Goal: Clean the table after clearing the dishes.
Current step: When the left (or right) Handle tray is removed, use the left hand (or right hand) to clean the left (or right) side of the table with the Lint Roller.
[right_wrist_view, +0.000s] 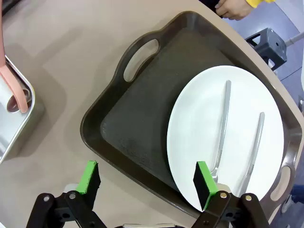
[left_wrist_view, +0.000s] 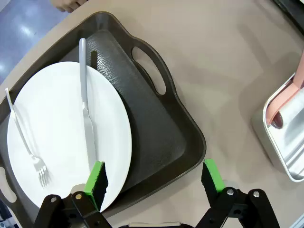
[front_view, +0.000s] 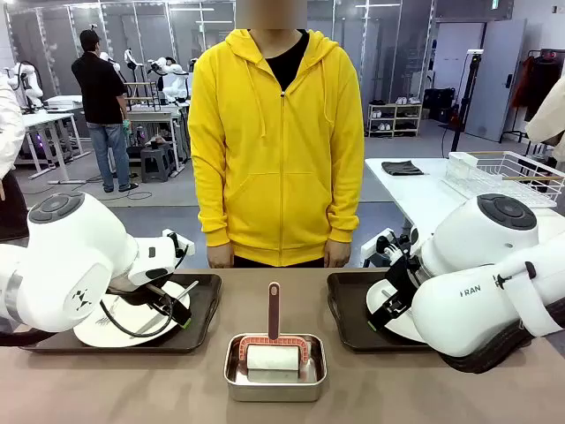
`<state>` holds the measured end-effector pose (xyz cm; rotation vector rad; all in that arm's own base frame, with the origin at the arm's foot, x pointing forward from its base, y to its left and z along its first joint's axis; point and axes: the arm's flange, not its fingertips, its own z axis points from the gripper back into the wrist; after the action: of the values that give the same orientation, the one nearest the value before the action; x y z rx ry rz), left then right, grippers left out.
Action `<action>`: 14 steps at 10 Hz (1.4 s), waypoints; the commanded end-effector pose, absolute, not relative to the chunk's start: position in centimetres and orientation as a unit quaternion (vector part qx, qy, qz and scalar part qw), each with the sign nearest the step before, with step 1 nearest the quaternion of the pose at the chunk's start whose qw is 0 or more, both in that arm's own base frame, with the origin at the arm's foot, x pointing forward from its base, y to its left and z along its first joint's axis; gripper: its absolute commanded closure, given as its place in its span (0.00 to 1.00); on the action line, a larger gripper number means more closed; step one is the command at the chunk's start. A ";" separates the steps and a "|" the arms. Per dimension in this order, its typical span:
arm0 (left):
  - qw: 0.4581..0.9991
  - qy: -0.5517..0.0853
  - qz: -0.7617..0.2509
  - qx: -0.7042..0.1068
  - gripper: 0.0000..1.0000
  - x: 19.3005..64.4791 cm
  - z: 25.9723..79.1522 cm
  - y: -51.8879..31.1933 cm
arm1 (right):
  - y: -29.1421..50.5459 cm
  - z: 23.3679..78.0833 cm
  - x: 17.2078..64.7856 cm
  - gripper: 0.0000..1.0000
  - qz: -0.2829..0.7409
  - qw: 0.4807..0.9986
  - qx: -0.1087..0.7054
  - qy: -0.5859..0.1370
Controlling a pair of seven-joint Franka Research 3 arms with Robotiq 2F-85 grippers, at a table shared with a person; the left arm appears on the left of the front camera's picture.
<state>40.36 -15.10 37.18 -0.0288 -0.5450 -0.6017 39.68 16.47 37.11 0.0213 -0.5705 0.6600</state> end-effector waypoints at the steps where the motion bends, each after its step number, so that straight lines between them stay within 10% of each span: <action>1: 0.919 -0.265 -0.293 -0.014 0.00 40.4 37.2 -15.1 | 16.5 37.1 39.7 0.00 0.319 0.906 0.010 -0.276; 14: 0.918 -0.265 -0.293 -0.014 0.00 40.3 37.2 -15.1 | 16.4 37.1 39.7 0.00 0.320 0.906 0.010 -0.276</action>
<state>40.34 -15.15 37.18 -0.0287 -0.5451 -0.6028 39.70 16.44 37.11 0.0205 -0.5705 0.6604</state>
